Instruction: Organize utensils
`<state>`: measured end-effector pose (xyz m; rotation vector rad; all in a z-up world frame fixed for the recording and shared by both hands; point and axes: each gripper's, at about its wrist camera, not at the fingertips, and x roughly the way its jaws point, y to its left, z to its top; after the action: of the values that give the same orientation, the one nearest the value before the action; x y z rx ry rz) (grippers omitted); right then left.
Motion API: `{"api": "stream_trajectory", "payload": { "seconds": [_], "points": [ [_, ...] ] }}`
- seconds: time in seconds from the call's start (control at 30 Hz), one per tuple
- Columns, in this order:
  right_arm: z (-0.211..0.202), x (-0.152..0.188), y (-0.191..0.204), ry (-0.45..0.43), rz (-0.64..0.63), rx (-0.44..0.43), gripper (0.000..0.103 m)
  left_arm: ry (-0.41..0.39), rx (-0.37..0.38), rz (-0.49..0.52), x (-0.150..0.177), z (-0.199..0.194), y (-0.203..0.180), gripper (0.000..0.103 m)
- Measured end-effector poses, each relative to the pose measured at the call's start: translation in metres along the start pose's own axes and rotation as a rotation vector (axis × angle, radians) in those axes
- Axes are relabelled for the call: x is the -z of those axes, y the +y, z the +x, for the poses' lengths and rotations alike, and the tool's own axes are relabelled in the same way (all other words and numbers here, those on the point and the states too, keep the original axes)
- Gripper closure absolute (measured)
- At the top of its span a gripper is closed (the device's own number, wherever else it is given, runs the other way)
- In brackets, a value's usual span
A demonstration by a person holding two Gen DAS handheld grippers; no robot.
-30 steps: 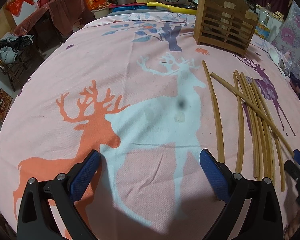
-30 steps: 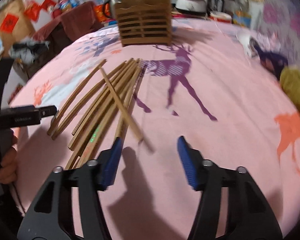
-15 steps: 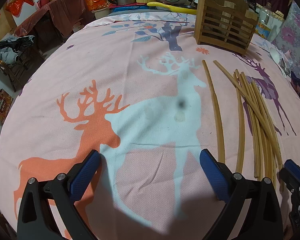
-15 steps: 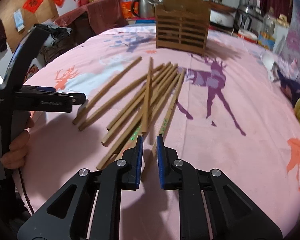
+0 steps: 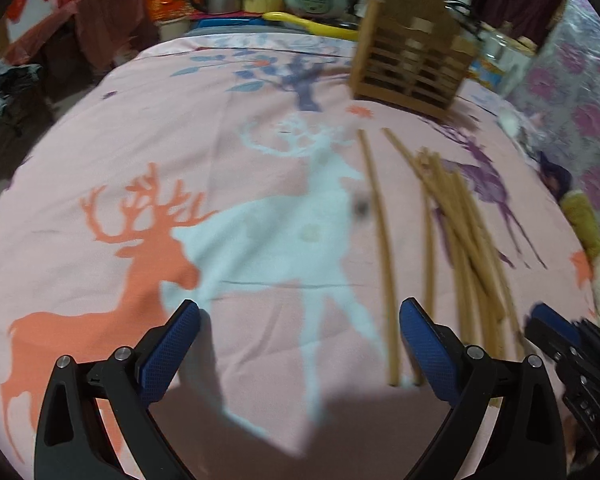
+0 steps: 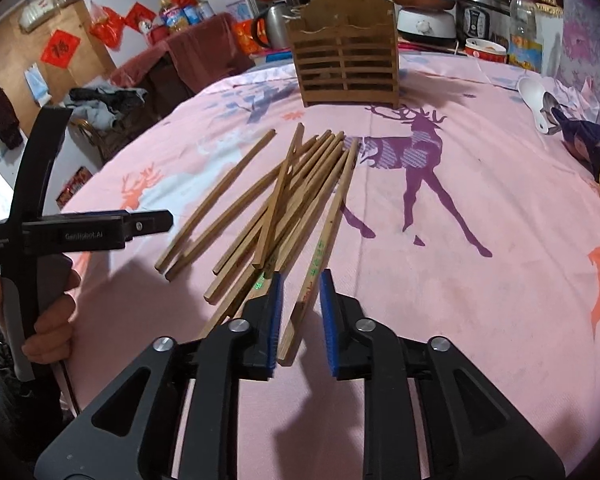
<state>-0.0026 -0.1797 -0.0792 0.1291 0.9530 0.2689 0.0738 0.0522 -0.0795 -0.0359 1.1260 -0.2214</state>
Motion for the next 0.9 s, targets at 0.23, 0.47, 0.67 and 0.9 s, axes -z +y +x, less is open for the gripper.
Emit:
{"api": "stream_trajectory", "payload": {
  "seconds": [0.23,0.47,0.67,0.9],
  "points": [
    [-0.006,0.000,-0.013,-0.038,0.064,-0.041,0.059,0.008,-0.014,0.115,0.005,0.004,-0.024,0.006],
    [-0.011,0.000,-0.021,-0.066,0.102,-0.054,0.049,0.030,-0.118,0.152,0.001,0.012,-0.013,0.009],
    [-0.013,0.000,-0.024,-0.082,0.116,-0.067,0.048,0.020,-0.171,0.085,-0.002,0.012,0.006,0.004],
    [-0.014,0.000,-0.024,-0.093,0.112,-0.073,0.048,-0.032,-0.132,0.182,0.008,-0.001,-0.017,0.056]
  ]
}}
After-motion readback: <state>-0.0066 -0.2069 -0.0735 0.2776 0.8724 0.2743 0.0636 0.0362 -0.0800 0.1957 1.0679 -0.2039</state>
